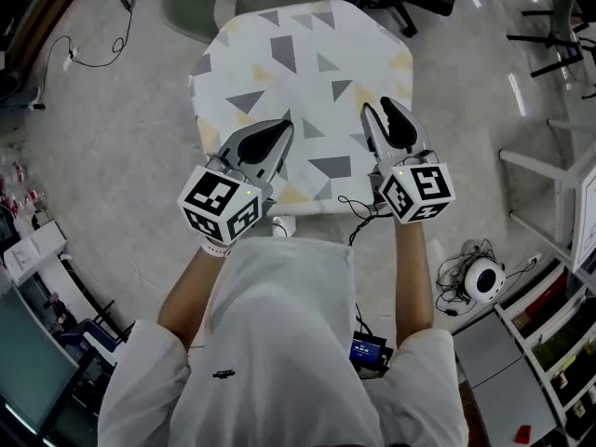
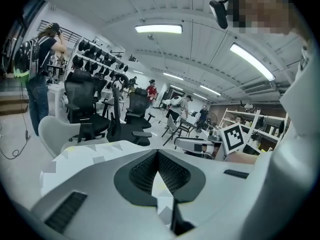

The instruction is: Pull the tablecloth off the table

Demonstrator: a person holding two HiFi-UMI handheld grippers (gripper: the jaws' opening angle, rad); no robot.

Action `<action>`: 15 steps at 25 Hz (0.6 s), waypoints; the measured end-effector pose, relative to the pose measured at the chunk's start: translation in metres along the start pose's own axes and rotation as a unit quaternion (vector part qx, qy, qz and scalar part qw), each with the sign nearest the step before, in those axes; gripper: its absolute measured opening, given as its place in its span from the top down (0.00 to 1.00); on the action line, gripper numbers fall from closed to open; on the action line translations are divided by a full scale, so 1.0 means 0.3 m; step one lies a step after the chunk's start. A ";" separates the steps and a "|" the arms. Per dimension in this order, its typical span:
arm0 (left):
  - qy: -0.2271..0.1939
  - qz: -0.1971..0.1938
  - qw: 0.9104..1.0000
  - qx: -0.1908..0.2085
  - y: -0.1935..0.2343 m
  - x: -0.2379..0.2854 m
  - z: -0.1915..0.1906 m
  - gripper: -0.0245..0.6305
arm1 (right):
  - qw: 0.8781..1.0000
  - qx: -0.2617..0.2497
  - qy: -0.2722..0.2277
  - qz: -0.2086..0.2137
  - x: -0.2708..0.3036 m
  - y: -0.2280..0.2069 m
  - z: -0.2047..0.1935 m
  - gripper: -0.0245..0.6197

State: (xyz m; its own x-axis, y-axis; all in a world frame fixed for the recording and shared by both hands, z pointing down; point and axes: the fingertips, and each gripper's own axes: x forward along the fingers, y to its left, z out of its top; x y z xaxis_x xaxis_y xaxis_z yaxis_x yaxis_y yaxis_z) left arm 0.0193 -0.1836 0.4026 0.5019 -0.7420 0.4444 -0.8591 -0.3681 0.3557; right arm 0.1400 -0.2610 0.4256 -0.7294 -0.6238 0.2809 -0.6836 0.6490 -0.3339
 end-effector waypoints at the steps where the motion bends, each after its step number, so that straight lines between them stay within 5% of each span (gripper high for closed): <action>1: 0.001 0.005 1.000 -0.004 0.013 0.028 -0.001 0.95 | 1.000 -0.001 0.006 0.004 0.029 -0.030 -0.004 0.74; 15: 0.011 0.050 0.998 -0.037 0.231 0.300 -0.014 0.95 | 0.992 -0.049 0.090 0.070 0.582 -0.372 -0.070 0.62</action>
State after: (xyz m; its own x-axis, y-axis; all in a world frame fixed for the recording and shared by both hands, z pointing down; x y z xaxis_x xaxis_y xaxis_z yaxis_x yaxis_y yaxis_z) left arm 0.0053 -0.2736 0.4708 0.4167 -0.7599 0.4989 -0.8958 -0.2499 0.3675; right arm 0.0884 -0.4332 0.5309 -0.8044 -0.4428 0.3962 -0.5680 0.7687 -0.2940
